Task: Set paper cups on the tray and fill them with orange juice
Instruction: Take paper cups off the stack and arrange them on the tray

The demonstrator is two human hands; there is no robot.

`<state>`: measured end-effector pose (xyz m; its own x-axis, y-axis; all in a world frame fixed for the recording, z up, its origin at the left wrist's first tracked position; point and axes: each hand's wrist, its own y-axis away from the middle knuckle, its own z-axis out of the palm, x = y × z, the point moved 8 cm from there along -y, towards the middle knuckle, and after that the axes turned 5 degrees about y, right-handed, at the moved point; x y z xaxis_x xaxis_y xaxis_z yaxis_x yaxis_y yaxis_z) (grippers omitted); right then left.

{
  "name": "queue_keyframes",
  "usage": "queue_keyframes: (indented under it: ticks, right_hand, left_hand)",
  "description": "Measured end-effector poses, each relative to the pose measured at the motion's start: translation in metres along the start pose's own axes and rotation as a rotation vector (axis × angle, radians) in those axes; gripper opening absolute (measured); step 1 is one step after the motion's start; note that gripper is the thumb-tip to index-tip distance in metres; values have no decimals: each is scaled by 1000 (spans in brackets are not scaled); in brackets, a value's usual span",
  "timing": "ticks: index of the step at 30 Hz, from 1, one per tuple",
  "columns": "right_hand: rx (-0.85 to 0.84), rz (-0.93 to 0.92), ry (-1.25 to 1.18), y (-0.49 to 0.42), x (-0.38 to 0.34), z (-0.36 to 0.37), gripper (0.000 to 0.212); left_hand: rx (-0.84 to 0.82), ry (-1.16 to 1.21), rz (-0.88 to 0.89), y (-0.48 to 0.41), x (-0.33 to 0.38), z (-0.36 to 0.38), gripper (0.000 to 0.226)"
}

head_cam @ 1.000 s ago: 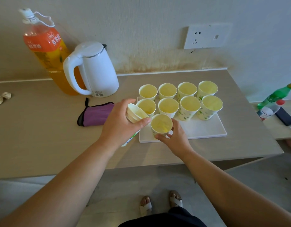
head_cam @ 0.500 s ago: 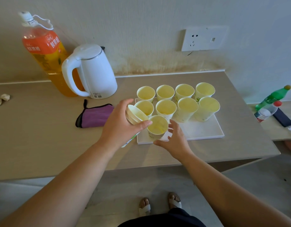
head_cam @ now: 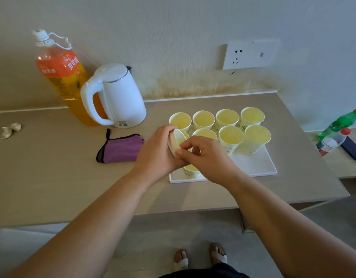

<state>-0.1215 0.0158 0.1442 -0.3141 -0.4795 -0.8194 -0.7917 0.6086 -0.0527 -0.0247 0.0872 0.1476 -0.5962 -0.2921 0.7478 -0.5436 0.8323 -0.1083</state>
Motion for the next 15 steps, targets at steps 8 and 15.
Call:
queue_keyframes:
  ticks: [8, 15]
  right_hand:
    - [119, -16, 28, 2, -5, -12, 12]
    - [336, -59, 100, 2, -6, -20, 14]
  left_hand:
    - [0, -17, -28, 3, 4, 2, 76]
    - [63, -121, -42, -5, 14, 2, 72]
